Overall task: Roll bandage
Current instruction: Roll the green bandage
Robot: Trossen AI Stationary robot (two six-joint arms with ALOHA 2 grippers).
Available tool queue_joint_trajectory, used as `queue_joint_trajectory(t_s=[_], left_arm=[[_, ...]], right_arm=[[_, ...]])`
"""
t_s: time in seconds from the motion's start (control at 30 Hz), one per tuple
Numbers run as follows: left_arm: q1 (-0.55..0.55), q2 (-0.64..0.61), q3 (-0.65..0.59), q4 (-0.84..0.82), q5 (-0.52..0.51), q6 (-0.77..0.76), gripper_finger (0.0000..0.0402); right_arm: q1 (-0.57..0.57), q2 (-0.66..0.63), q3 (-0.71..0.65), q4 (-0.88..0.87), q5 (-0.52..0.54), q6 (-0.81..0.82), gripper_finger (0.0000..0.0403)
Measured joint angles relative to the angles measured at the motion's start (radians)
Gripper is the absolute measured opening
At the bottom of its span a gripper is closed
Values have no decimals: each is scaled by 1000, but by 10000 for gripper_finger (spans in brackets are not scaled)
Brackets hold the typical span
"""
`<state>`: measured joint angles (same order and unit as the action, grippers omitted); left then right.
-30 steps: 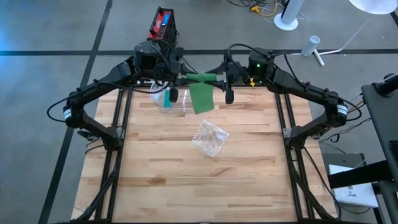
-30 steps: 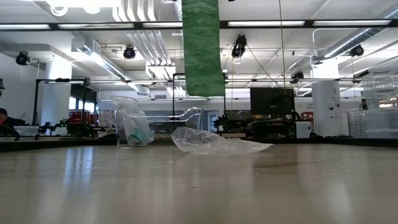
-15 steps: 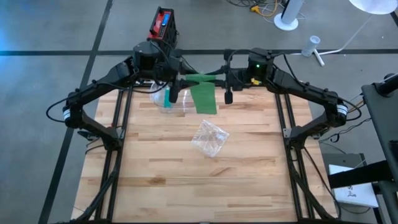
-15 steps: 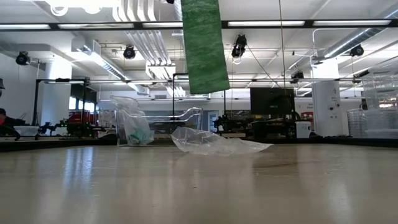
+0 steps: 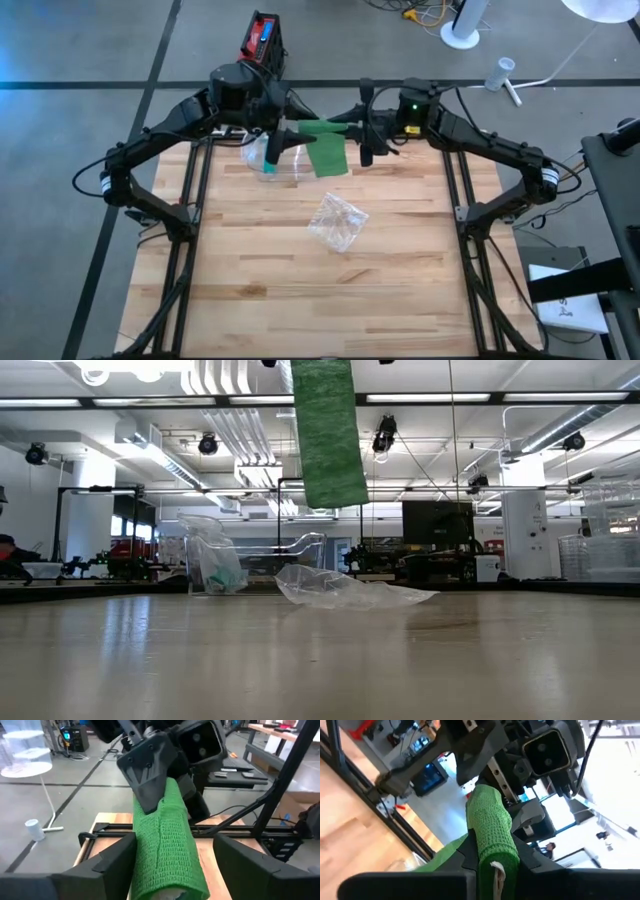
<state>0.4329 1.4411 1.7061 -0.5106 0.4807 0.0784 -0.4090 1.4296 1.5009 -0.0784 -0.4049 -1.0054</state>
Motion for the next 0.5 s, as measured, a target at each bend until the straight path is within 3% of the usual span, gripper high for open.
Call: queue_joint_trajectory(t_s=[0.2, 0.33, 0.5], left_arm=[[26, 16, 0, -13, 9, -125, 235], [46, 32, -2, -16, 20, -120, 221], [49, 35, -2, -1, 85, -104, 203]], right_arm=[[30, 1, 0, 16, 60, -101, 42], [53, 1, -1, 14, 120, -144, 42], [56, 1, -4, 8, 124, -147, 42]])
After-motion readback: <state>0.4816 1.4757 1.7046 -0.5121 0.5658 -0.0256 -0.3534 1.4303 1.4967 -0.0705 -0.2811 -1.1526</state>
